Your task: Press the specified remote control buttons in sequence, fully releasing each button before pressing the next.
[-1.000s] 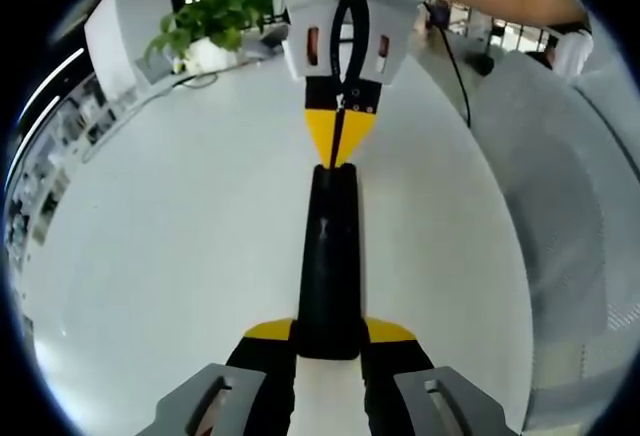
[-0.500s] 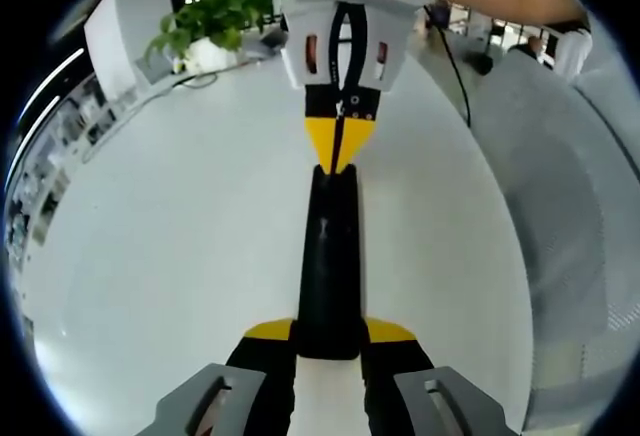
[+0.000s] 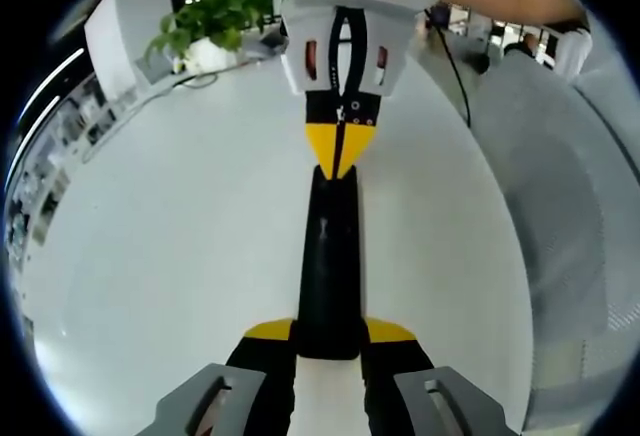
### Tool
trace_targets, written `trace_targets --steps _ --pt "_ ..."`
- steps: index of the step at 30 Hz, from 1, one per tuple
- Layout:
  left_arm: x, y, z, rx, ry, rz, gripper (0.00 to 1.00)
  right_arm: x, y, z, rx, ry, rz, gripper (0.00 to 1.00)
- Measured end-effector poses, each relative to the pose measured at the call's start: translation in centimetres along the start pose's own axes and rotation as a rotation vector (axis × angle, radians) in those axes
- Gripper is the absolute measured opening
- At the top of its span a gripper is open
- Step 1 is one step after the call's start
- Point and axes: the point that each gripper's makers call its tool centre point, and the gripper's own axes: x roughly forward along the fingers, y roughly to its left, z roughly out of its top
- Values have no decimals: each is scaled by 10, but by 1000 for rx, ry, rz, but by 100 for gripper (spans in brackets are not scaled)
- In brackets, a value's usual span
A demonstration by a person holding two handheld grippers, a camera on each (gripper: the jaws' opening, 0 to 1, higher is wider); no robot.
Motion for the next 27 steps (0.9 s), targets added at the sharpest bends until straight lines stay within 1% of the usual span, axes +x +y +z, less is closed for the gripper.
trace_targets --steps 4,8,27 --pt "0 0 0 1 -2 2 24 1 0 0 -22 23 -3 0" --pt "0 0 0 1 -3 -1 24 2 -1 -1 -20 36 -4 0" --pt "1 0 1 0 3 -1 24 1 -1 -1 -16 40 5 0"
